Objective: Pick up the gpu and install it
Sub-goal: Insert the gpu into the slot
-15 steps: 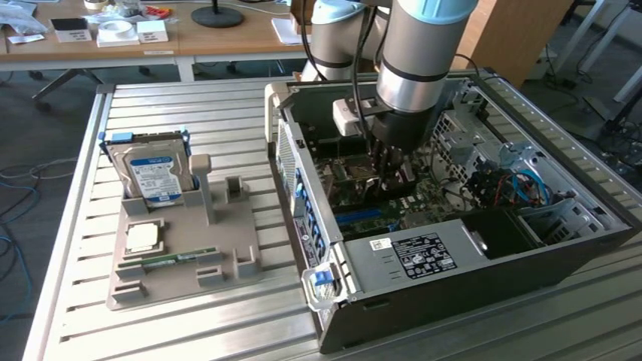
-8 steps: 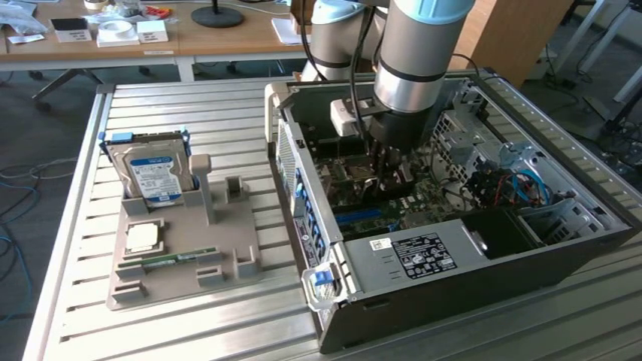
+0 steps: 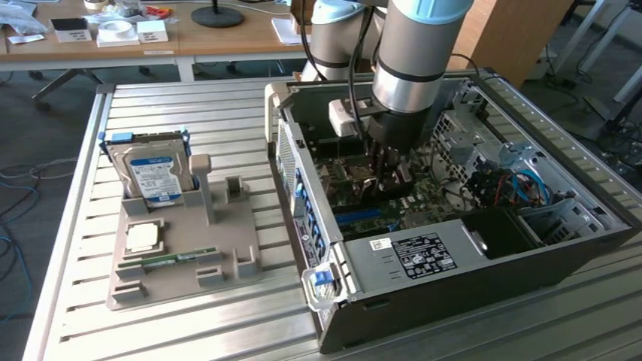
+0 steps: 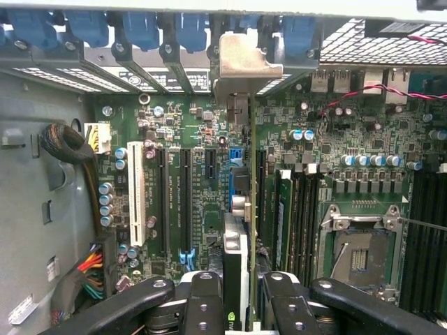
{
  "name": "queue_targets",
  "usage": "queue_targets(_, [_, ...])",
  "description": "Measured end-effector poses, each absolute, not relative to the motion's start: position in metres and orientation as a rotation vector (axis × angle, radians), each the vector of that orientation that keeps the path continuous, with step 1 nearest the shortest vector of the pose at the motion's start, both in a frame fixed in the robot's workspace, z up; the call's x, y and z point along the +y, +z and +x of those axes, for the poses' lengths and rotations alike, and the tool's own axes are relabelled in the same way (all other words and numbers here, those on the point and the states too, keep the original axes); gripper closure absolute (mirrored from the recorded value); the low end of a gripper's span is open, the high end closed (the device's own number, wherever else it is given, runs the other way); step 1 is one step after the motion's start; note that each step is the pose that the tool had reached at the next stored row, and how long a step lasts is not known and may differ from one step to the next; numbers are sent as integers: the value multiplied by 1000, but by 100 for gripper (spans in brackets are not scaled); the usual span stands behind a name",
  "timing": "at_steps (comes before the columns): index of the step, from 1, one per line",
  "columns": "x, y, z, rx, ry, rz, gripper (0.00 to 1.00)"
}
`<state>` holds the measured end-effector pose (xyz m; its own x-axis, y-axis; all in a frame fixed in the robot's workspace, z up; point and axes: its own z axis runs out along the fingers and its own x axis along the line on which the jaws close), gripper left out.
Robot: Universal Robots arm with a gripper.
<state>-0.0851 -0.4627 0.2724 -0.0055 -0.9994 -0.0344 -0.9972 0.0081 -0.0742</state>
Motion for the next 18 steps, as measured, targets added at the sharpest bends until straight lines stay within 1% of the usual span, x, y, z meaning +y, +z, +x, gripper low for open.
queue_targets(18, [-464, 272, -87, 2174, -44, -2159, 73])
